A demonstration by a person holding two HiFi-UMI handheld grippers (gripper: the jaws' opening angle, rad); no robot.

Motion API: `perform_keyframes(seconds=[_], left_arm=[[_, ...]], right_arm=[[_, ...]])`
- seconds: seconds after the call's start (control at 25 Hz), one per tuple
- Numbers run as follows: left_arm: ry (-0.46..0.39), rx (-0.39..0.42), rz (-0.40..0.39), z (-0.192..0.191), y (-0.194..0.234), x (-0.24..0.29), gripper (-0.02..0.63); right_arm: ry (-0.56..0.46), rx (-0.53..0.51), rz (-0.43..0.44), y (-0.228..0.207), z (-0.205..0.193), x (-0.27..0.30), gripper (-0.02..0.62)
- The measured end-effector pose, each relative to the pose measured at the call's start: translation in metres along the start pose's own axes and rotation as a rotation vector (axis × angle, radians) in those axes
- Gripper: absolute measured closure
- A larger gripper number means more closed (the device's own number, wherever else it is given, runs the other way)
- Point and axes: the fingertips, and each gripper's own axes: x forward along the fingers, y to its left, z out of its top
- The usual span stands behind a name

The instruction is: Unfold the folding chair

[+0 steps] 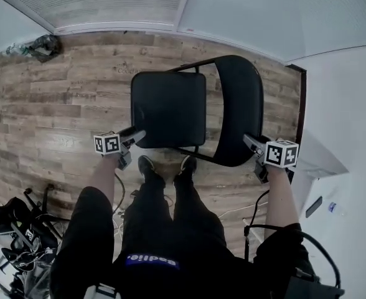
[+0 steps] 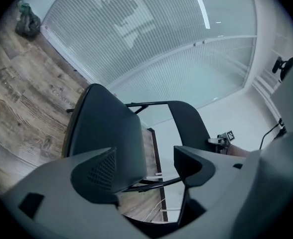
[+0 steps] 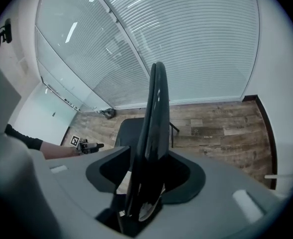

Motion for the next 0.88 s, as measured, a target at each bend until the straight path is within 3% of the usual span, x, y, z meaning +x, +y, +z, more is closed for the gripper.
perform_keyframes(seconds=[0.16,0.4,0.64,0.88], left_arm=[[0.004,-0.014,-0.056,0.002,-0.062,-0.011,0.265],[-0.048,0.015,-0.126,0.014,-0.136,-0.029,0.265],[-0.03,0.102,-0.205,0.011,-0.225,-0.042,0.265],[-0.128,0.209,-0.304,0.023,-0.334,-0.059,0.267]], right_arm=[[0.018,0.004,-0.046,0.0,-0.005,-0.018,0.422],[-0.065,0.026,-0.064,0.009,0.005,-0.061,0.423],[-0.15,0.004,0.019,0.049,0.007,-0.095,0.44],[-0.209,-0.114,0.093,0.114,-0.002,-0.111,0.479]])
